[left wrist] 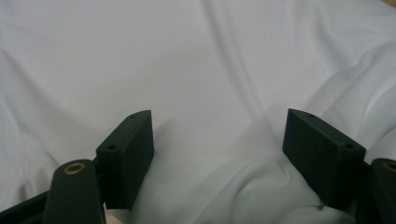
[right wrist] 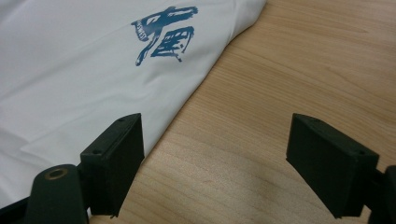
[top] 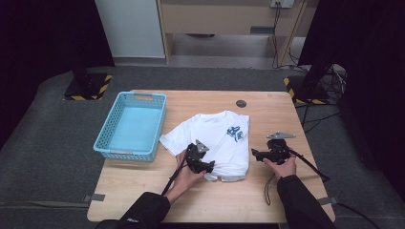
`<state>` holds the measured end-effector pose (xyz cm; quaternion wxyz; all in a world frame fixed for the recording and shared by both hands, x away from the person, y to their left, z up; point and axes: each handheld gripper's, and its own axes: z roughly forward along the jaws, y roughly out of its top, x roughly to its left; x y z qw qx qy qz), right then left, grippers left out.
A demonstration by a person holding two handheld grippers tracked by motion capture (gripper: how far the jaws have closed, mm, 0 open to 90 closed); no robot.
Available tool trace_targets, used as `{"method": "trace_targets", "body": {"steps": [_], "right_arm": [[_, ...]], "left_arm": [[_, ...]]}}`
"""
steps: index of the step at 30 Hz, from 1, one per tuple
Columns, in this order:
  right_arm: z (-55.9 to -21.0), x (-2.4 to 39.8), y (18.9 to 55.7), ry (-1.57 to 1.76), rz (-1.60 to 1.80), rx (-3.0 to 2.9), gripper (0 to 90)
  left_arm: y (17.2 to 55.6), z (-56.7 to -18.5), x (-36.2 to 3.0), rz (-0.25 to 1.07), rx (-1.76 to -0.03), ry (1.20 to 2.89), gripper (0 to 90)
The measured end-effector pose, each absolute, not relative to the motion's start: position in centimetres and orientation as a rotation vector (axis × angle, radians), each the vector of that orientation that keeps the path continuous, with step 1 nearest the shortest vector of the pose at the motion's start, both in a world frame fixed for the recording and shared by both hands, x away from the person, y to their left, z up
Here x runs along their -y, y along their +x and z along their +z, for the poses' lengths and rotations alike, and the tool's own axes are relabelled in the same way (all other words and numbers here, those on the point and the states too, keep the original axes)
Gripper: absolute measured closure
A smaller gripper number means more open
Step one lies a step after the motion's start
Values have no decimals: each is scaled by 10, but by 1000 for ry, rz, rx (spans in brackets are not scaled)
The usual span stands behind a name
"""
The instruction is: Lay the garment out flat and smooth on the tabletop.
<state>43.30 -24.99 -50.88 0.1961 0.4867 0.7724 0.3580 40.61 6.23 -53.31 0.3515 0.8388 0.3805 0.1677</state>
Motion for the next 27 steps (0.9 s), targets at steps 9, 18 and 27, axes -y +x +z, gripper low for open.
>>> {"method": "trace_targets", "body": {"steps": [9, 18, 27], "right_arm": [[-504, 252, 432, 1353, 1037, -2142, 183], [-494, 253, 458, 1388, 1164, -2069, 240], [-510, 240, 508, 1450, 1104, -2103, 271]], "left_arm": [[384, -532, -75, 388, -905, 2221, 229], [373, -538, -80, 419, -898, 2165, 175], [373, -538, -78, 424, -910, 2167, 150]]}}
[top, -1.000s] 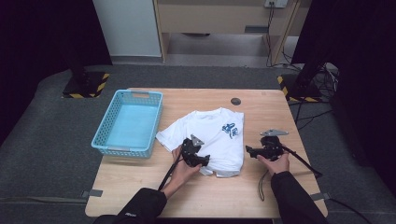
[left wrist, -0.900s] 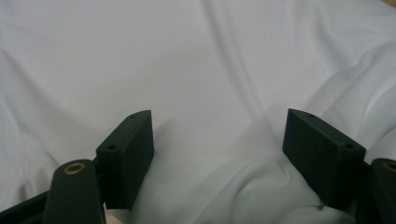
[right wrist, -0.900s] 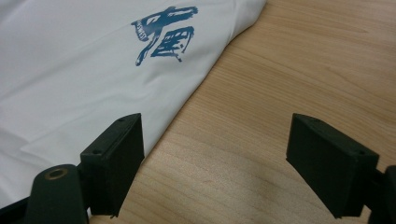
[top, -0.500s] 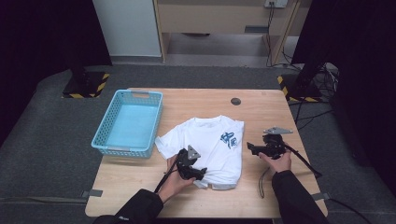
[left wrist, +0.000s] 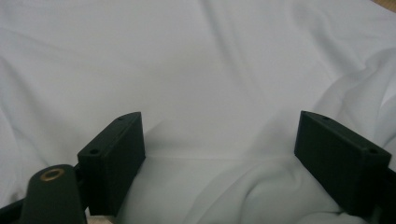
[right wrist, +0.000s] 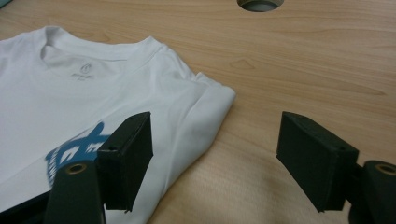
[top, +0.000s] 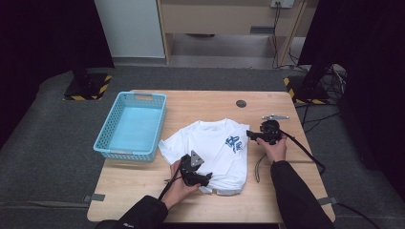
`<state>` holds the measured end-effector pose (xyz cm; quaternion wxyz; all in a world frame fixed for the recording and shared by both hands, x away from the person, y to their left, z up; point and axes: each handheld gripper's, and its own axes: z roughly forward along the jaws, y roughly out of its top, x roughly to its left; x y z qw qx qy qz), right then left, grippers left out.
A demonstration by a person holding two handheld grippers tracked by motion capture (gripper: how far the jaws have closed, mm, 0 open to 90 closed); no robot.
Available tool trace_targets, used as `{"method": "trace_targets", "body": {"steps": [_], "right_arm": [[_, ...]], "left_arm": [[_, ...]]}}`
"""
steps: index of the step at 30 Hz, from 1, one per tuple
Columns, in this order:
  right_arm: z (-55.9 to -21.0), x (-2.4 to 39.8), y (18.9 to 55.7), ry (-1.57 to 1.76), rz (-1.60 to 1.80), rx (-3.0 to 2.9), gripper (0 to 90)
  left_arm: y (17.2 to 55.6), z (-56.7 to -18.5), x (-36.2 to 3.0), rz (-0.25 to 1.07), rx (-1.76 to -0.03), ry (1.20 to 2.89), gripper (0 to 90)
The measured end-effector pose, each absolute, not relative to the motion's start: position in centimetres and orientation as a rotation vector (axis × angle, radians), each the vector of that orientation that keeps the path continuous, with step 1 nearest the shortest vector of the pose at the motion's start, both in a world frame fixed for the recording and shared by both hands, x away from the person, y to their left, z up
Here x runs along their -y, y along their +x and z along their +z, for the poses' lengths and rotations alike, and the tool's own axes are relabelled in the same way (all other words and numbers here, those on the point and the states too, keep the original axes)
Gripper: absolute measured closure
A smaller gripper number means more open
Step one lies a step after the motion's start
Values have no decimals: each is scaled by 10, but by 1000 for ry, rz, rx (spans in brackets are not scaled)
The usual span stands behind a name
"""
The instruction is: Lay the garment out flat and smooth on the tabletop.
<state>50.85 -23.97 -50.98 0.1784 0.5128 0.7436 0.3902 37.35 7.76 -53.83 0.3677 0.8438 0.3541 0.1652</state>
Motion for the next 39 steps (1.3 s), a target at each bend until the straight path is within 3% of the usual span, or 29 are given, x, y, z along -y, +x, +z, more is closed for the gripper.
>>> {"method": "trace_targets", "body": {"steps": [4, 11, 12, 13, 17, 20, 29, 34, 39], "right_arm": [[-523, 229, 528, 1459, 1086, -2143, 305], [-533, 224, 539, 1455, 1065, -2141, 350], [-534, 223, 541, 1469, 1084, -2111, 441], [-534, 223, 541, 1469, 1084, -2111, 441], [-535, 221, 537, 1412, 1096, -2133, 717], [-533, 221, 535, 1415, 1104, -2162, 842], [-506, 222, 522, 1367, 1224, -2164, 861], [-496, 190, 510, 1248, 1278, -2272, 858], [-509, 154, 501, 1152, 1220, -2391, 845]], "left_arm": [[375, -539, -75, 428, -938, 2170, 78], [376, -539, -74, 433, -967, 2168, 44], [376, -539, -74, 433, -967, 2169, 44], [376, -539, -74, 433, -967, 2169, 45], [376, -539, -74, 433, -967, 2169, 45], [376, -539, -74, 434, -967, 2169, 45], [376, -539, -74, 434, -967, 2169, 45], [376, -539, -74, 434, -968, 2168, 45], [376, -539, -74, 434, -968, 2169, 45]]}}
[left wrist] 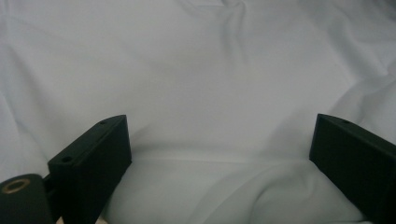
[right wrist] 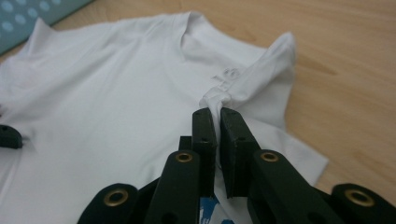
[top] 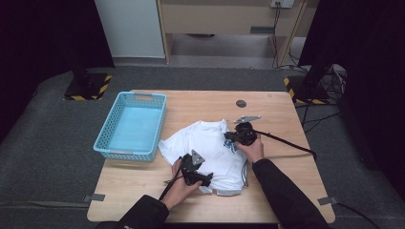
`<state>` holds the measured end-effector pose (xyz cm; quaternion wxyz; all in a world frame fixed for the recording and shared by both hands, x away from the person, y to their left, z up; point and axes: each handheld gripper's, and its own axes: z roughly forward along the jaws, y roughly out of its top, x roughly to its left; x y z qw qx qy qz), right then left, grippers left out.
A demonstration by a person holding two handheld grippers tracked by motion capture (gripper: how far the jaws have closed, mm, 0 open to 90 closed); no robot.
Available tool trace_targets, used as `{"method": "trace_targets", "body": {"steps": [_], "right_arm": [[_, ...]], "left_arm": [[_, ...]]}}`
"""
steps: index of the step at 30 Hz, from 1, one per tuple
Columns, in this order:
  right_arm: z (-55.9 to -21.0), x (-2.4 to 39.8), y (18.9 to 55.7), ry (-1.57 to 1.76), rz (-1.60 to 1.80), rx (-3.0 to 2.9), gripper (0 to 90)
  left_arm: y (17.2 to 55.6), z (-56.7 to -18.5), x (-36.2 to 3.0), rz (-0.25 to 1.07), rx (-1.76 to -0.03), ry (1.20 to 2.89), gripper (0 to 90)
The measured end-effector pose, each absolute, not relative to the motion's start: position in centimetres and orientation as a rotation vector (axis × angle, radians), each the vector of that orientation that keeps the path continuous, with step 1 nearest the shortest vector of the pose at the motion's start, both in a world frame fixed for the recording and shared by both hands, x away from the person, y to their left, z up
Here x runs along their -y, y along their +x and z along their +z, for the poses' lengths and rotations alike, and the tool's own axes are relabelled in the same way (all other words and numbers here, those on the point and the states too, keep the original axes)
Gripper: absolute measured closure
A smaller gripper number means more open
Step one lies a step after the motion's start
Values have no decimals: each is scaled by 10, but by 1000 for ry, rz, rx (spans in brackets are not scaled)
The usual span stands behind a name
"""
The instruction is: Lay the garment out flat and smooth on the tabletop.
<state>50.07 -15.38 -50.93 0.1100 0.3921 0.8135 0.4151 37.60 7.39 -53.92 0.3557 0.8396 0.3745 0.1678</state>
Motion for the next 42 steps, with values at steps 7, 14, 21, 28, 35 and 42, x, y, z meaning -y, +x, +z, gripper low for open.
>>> {"method": "trace_targets", "body": {"steps": [7, 14, 21, 28, 35, 42], "right_arm": [[-523, 141, 499, 1134, 1172, -2471, 630], [-498, 167, 511, 1161, 1272, -2307, 459], [-522, 178, 521, 1221, 1132, -2362, 478], [-529, 178, 516, 1189, 1111, -2381, 789], [-519, 197, 520, 1269, 1152, -2307, 814], [-506, 222, 526, 1332, 1153, -2192, 855]], "left_arm": [[376, -539, -74, 434, -967, 2171, 45], [376, -539, -74, 434, -968, 2168, 45], [376, -539, -74, 433, -968, 2168, 45], [376, -539, -74, 434, -968, 2169, 45], [376, -539, -74, 433, -968, 2168, 46], [376, -539, -74, 433, -968, 2168, 46]]}}
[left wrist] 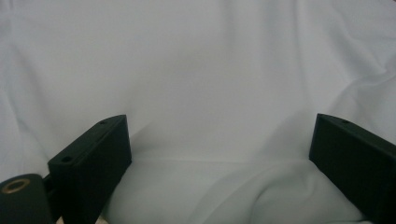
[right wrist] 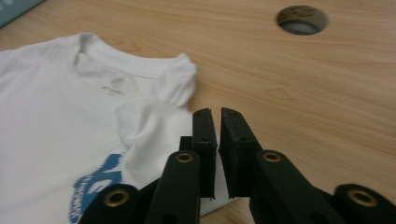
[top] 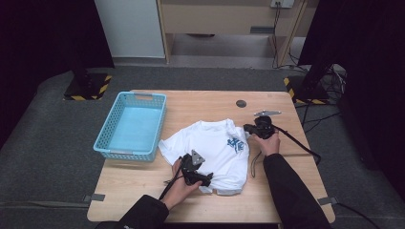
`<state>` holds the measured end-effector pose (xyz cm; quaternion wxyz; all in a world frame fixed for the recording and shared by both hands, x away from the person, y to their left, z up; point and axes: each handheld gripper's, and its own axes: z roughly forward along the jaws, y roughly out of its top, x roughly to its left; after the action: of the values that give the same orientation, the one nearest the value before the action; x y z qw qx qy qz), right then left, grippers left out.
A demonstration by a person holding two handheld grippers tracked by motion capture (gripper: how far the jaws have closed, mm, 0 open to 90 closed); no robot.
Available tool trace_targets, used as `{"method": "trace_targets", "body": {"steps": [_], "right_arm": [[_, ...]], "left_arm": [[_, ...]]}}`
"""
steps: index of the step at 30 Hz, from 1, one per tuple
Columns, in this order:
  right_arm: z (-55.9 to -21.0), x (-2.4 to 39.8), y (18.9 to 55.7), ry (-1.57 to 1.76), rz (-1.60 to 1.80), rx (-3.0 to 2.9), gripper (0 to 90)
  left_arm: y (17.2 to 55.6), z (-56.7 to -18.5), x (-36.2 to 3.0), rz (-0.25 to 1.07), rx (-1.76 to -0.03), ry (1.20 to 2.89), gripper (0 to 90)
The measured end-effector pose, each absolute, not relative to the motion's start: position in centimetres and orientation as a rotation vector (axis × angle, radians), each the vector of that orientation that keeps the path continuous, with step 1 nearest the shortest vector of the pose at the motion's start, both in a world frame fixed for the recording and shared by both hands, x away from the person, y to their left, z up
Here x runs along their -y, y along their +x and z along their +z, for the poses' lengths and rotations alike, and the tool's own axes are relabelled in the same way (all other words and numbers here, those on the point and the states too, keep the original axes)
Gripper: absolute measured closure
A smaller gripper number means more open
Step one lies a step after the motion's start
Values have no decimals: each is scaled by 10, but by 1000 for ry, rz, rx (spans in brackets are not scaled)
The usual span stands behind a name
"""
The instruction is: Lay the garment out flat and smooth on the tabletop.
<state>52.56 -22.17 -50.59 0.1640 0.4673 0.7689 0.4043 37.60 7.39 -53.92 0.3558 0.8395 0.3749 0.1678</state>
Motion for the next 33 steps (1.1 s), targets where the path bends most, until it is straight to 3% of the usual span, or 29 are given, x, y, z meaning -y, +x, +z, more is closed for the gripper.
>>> {"method": "trace_targets", "body": {"steps": [4, 11, 17, 20, 25, 33], "right_arm": [[-502, 242, 528, 1380, 1124, -2133, 881], [-522, 243, 530, 1410, 1071, -2196, 684], [-531, 237, 529, 1375, 1048, -2207, 671], [-532, 236, 525, 1344, 1035, -2195, 723], [-535, 233, 517, 1303, 1058, -2196, 883], [-527, 249, 520, 1349, 973, -2153, 893]], "left_arm": [[376, -539, -74, 433, -969, 2168, 46], [376, -539, -74, 434, -969, 2168, 46], [376, -539, -74, 434, -969, 2168, 46], [376, -539, -74, 434, -969, 2168, 46], [376, -539, -74, 435, -970, 2168, 47], [376, -539, -74, 435, -971, 2168, 47]]}}
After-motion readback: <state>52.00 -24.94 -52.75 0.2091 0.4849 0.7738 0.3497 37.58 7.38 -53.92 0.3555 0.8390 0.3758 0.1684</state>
